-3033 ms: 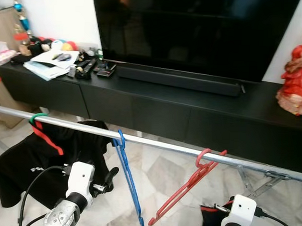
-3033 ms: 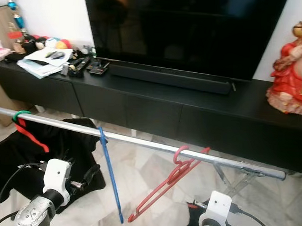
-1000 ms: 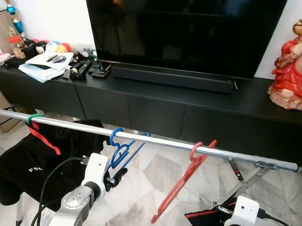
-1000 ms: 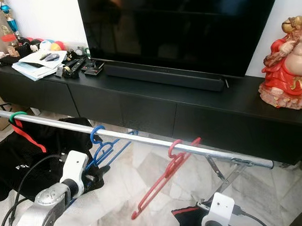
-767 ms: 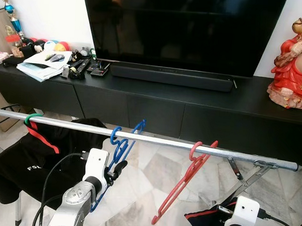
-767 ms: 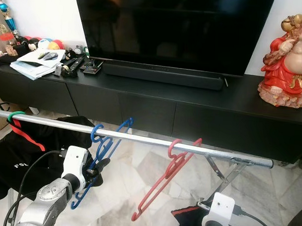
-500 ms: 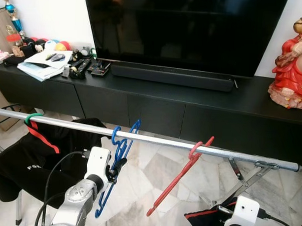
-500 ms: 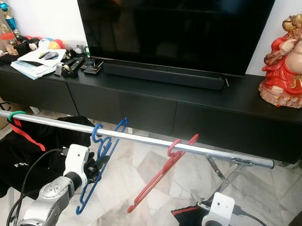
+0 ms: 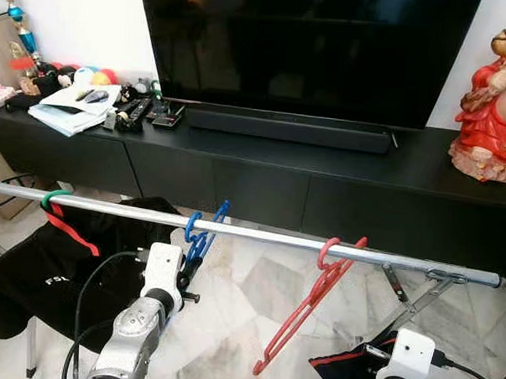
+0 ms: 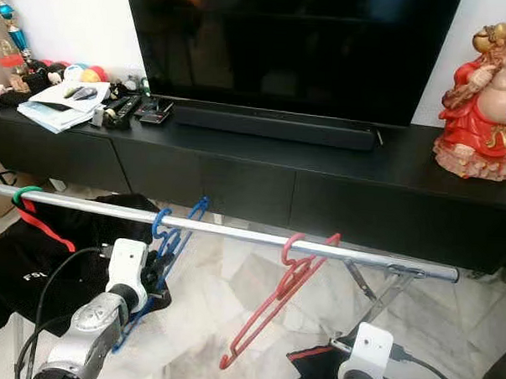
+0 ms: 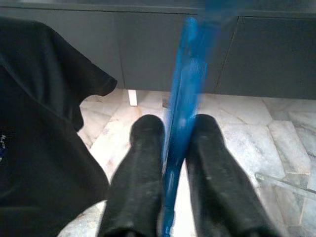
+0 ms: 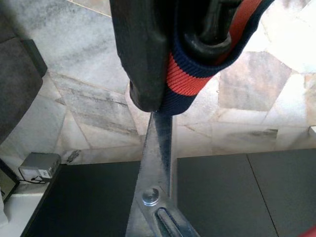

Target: Hang hanger

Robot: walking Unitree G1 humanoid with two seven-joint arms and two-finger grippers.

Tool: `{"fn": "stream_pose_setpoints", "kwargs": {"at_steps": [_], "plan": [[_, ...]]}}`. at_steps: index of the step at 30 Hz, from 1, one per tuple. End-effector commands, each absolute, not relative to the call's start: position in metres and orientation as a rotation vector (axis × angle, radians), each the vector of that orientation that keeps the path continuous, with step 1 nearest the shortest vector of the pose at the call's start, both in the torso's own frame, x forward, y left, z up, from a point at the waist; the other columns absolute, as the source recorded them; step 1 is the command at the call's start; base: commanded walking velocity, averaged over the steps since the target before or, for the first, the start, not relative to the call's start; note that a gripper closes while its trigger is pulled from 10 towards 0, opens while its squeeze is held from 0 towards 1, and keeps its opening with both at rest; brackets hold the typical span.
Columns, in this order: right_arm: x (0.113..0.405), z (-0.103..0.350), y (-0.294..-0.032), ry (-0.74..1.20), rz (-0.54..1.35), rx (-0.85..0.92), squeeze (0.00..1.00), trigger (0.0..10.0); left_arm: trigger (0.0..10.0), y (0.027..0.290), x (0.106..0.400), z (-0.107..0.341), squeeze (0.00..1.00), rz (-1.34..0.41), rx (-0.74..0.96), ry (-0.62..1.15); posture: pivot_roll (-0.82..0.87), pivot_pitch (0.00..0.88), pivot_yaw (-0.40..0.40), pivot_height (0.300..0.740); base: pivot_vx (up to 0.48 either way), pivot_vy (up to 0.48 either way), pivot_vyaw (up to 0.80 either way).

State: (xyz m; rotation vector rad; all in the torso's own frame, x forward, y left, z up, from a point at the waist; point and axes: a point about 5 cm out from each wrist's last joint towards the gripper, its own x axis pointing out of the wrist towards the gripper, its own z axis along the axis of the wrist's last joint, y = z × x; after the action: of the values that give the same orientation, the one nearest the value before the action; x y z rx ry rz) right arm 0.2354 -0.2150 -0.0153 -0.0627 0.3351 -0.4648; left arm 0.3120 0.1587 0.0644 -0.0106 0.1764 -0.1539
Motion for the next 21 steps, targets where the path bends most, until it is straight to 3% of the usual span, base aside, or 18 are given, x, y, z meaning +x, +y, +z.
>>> {"fn": "stream_pose_setpoints", "kwargs": {"at_steps": [1, 21], "plan": [[0.2356, -0.0153, -0.2128, 0.329, -0.455, -0.066, 0.00, 10.0, 0.0, 0.1618, 0.3124, 0.0641, 0.00, -0.147, 0.022, 0.173, 0.02, 0.041, 0.062, 0.740, 0.000, 0.000, 0.00], [0.2334, -0.0172, -0.2125, 0.337, -0.451, -0.070, 0.00, 10.0, 0.0, 0.1662, 0.3079, 0.0716, 0.00, -0.122, 0.005, 0.091, 0.03, 0.050, 0.059, 0.740, 0.000, 0.000, 0.00]]}}
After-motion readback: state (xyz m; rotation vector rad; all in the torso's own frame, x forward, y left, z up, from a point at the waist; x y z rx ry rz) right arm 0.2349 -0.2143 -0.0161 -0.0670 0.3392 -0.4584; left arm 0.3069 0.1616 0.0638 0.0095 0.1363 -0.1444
